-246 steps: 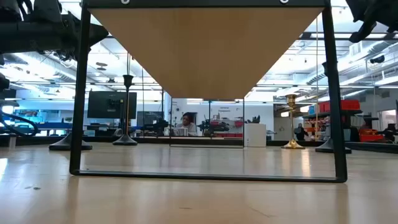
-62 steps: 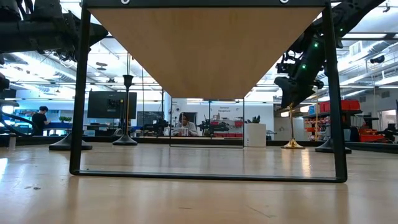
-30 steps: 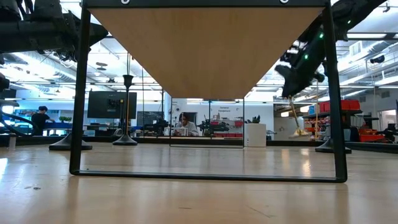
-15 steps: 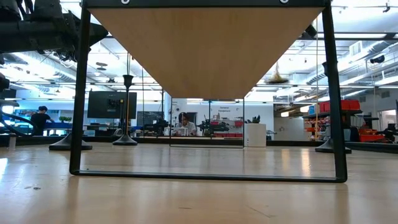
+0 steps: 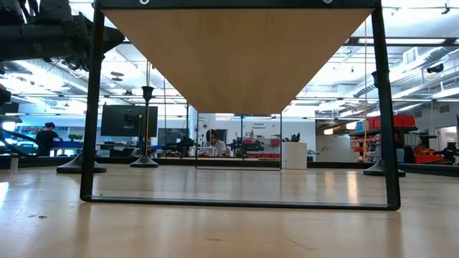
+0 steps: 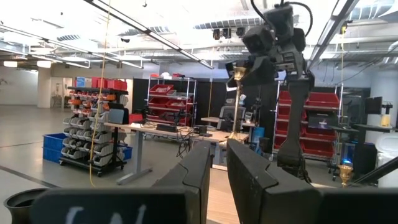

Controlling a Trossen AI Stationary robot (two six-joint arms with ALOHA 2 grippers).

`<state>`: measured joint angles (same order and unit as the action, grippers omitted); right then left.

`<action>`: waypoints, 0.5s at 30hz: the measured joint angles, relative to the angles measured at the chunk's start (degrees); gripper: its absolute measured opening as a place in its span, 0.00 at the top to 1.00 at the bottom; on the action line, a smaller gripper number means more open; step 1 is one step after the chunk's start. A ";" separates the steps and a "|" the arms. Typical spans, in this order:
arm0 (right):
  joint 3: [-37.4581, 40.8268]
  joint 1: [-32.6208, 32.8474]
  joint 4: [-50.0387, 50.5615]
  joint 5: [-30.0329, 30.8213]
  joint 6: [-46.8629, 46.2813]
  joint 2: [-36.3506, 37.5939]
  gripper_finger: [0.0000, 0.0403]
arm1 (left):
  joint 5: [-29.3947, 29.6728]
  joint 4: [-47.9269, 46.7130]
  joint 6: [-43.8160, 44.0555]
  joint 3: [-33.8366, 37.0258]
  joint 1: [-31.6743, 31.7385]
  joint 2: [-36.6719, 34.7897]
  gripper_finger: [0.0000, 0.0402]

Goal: Pick & Place candle stick holders
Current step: Put the top right golden candle holder on the shelf

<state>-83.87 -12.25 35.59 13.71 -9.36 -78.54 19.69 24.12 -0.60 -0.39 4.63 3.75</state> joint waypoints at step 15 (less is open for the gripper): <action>-6.06 0.00 -4.83 -6.06 1.85 -11.73 0.78 | -0.01 -0.01 0.00 -0.02 0.01 0.00 0.86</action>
<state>-89.93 -12.25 30.76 7.64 -7.51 -90.27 19.68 24.11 -0.60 -0.40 4.64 3.75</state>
